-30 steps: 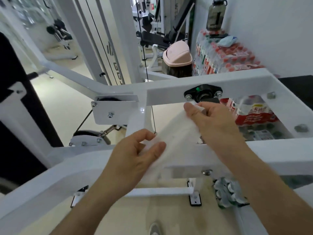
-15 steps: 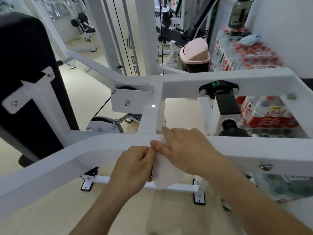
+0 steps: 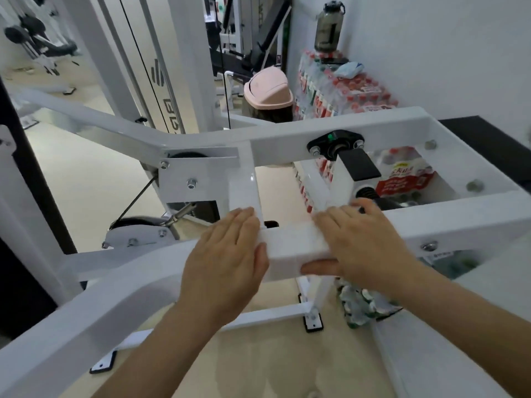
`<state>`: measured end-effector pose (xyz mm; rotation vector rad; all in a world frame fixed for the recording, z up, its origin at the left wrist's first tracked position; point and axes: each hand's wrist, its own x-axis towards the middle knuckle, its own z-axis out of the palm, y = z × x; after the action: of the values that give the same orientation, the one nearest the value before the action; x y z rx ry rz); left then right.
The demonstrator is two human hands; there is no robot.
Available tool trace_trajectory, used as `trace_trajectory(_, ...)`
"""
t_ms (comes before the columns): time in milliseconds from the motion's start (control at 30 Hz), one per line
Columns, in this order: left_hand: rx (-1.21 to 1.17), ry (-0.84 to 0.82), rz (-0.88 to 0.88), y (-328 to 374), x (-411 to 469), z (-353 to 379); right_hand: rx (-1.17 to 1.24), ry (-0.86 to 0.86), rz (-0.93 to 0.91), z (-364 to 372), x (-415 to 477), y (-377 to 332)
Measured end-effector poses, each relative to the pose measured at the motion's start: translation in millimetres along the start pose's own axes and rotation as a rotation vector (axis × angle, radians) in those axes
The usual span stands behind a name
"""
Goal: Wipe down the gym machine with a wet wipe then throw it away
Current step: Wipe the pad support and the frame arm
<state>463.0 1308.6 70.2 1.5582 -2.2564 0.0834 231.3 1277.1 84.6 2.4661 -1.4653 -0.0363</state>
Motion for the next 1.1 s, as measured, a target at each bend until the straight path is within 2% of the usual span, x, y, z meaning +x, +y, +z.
trace_trajectory(100, -0.008, -0.047, -0.003, -2, 0, 6, 0.037, 0.032, 0.082, -2, -16, 8)
trace_trajectory(233, -0.008, -0.062, 0.052, -10, -2, 10, 0.200, 0.146, 0.093, -1, 12, -72)
trace_trajectory(334, 0.003, -0.070, 0.049, -11, -2, 9, 0.193, 0.146, 0.091, 1, 2, -69)
trace_trajectory(400, 0.006, -0.075, 0.042, -8, -1, 7, 0.151, 0.145, 0.222, 10, -26, -30)
trace_trajectory(500, 0.030, -0.093, 0.023, -3, 0, 6, 0.123, 0.213, 0.563, 13, -64, 29)
trace_trajectory(567, 0.035, -0.117, 0.013, -1, 1, 4, 0.138, 0.287, 0.633, 11, -63, 30)
trace_trajectory(634, 0.026, -0.142, -0.005, 1, 1, 1, 0.151, 0.375, 0.586, 14, -48, -3)
trace_trajectory(734, 0.024, -0.182, -0.035, 6, 5, -7, 0.166, 0.479, 0.319, 21, -41, -54)
trace_trajectory(801, 0.039, -0.216, 0.008, 10, 10, -9, 0.151, 0.466, 0.207, 21, -48, -44)
trace_trajectory(867, 0.028, -0.226, 0.077, 12, 20, -11, 0.171, 0.390, 0.348, 13, -52, -10)
trace_trajectory(934, -0.047, -0.228, 0.103, 18, 32, -15, 0.243, 0.242, 0.654, -11, -48, 31)
trace_trajectory(967, -0.095, -0.243, 0.111, 23, 39, -16, 0.350, 0.181, 0.780, -21, -45, 50)
trace_trajectory(1001, -0.138, -0.259, 0.123, 28, 46, -16, 0.541, 0.189, 0.873, -32, -38, 65)
trace_trajectory(1067, -0.225, -0.245, 0.157, 37, 60, -13, 0.865, 0.409, 0.958, -51, -21, 84)
trace_trajectory(1101, -0.269, -0.232, 0.159, 43, 68, -12, 0.802, 0.540, 0.895, -56, -11, 89)
